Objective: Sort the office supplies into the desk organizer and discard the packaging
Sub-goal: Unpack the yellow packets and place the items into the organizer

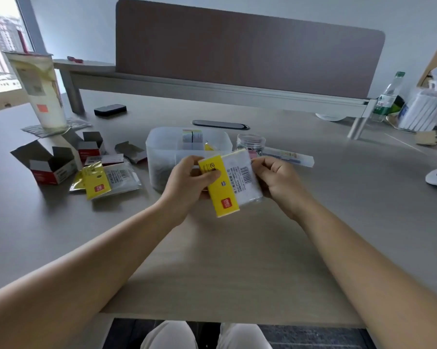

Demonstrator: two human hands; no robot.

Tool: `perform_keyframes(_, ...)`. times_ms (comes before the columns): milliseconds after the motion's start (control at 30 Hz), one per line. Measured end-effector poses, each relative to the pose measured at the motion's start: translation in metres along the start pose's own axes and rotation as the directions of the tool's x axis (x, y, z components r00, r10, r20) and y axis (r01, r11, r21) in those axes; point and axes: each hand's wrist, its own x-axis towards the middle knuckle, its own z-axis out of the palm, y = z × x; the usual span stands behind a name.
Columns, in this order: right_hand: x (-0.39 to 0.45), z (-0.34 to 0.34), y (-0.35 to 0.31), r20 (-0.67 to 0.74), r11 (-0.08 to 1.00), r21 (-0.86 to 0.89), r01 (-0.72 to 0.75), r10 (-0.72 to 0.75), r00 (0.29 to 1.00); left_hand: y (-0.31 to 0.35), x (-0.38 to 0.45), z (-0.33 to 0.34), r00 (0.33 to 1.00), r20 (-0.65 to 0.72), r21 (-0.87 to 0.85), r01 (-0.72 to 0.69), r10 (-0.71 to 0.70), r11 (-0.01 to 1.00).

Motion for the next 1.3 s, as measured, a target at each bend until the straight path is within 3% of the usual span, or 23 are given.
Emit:
perform_keyframes(167,0.006,0.014,-0.007,0.055,0.996,-0.047,0.081,-0.078,0.995,0.006,0.001,-0.013,0.995,-0.102,-0.078,-0.014,0.006,0.997)
perform_keyframes(367,0.01,0.036,-0.014,0.092,0.969,-0.151,0.196,-0.183,0.979,0.01,-0.004,-0.026,0.99,-0.139,-0.004,-0.019,0.018,1.0)
perform_keyframes(567,0.013,0.047,-0.015,0.045,0.979,-0.073,0.191,-0.188,0.981,0.012,-0.009,-0.04,0.996,-0.082,-0.031,0.021,-0.024,0.999)
perform_keyframes(800,0.014,0.052,-0.021,0.105,0.975,-0.078,0.209,-0.2,0.974,0.019,-0.009,-0.05,0.984,-0.155,0.045,-0.077,0.083,0.996)
perform_keyframes(1300,0.019,0.069,-0.031,0.185,0.981,-0.03,0.191,-0.183,0.966,0.031,-0.007,-0.079,0.965,-0.243,0.015,-0.095,0.095,0.995)
